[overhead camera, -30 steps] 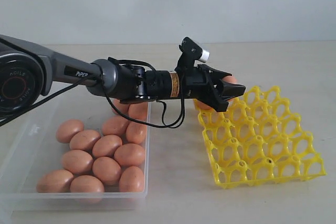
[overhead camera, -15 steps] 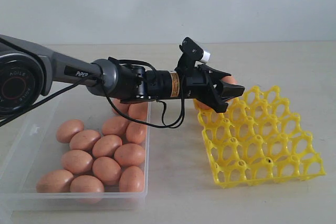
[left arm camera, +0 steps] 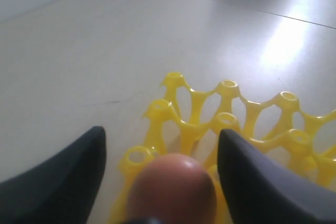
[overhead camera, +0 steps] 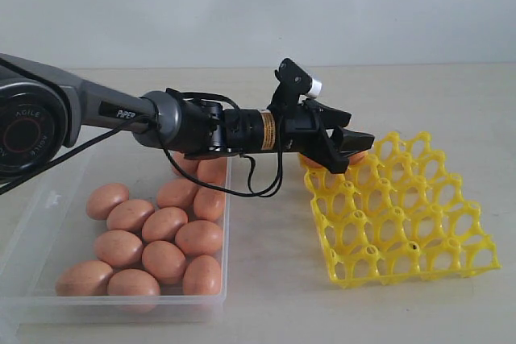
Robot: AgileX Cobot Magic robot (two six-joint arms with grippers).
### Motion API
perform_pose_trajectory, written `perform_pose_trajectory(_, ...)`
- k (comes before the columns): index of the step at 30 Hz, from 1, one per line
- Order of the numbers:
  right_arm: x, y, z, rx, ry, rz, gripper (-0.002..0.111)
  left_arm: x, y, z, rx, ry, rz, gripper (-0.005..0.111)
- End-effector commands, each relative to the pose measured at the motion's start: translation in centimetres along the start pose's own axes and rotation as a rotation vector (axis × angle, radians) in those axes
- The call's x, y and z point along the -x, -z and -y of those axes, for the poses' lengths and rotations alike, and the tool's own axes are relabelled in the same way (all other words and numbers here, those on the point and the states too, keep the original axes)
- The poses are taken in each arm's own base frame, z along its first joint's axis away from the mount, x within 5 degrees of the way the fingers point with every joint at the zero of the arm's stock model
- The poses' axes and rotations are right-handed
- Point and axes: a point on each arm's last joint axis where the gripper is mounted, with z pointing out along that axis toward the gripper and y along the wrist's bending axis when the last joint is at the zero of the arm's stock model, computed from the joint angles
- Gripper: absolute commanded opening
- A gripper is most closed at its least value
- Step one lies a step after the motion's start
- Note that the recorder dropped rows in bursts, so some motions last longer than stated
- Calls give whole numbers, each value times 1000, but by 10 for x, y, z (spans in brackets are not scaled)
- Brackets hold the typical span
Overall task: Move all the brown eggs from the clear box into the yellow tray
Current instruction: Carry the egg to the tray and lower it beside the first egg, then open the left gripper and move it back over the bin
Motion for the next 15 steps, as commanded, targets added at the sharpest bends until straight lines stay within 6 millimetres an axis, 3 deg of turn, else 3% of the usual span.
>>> perform_pose_trajectory(1,1,0,-1,8,8,9,0,1,-1,0,-9,17,33,59)
perform_pose_trajectory(13,1,0,-1,8,8,9,0,74,19,4,-13,21,256,58)
perform_pose_trajectory(15,1,0,-1,8,8,9,0,89,24,9,-44,2,253,53)
